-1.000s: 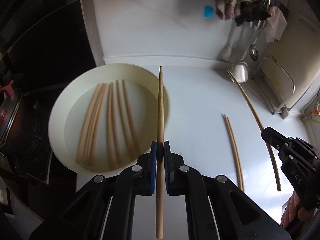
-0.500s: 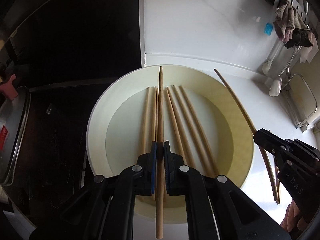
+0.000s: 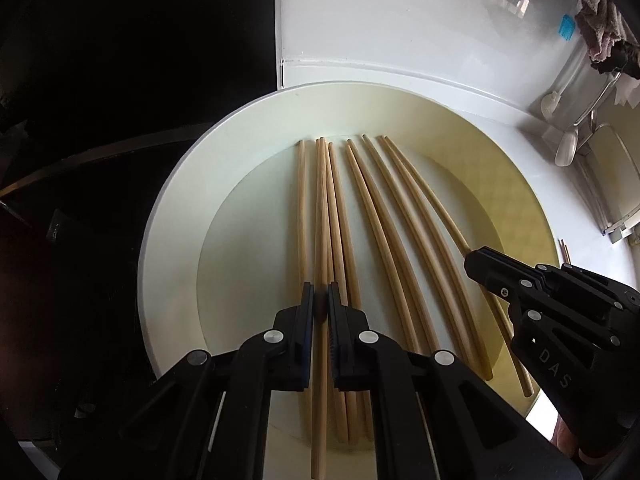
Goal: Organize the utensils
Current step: 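Carry both chopsticks over the basin and lower them into the water, then open both tools to release the chopsticks and withdraw from the basin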
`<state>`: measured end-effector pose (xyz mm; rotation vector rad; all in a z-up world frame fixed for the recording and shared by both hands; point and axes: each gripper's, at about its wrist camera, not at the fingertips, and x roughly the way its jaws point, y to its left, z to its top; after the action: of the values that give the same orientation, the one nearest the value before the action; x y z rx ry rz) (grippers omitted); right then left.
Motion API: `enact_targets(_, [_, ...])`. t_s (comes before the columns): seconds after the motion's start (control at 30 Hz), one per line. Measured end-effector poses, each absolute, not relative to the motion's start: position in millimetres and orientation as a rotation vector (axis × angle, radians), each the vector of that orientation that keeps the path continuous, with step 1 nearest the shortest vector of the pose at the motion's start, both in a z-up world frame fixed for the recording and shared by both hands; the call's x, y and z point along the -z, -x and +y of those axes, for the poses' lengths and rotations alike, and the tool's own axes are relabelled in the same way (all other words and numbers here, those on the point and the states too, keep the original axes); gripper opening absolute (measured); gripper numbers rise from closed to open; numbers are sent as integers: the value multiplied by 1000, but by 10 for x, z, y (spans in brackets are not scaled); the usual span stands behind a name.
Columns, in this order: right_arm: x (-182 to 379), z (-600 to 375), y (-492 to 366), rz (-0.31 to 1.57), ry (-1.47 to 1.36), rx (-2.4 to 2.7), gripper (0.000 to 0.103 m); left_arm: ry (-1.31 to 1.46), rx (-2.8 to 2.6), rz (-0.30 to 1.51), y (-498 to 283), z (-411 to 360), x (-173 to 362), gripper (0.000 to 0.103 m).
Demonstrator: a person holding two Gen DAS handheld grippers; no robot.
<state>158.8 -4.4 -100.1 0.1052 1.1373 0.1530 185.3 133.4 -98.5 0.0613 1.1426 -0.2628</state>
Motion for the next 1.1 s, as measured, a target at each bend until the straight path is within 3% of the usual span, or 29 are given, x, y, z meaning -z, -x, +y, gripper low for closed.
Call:
enact_targets(0.27, [1088, -65, -1641, 1170, -114, -142, 6, -43, 258, 1170, -1928, 1348, 1085, 9])
enact_targets(0.53, [982, -106, -1591, 1143, -131, -156, 9, -3, 227, 1141, -1903, 1423, 960, 44])
enact_targets(0.9, [662, -307, -1249, 1056, -167, -165, 19, 6, 172, 1064, -1542, 1462, 563, 48])
enact_targets(1.0, [589, -398, -1130, 1041, -169, -169, 20, 15, 147, 1031, -1367, 1458, 441, 61])
enact_targets(1.1, [534, -470, -1045, 1037, -161, -177, 22, 30, 133, 999, -1176, 1502, 302, 62])
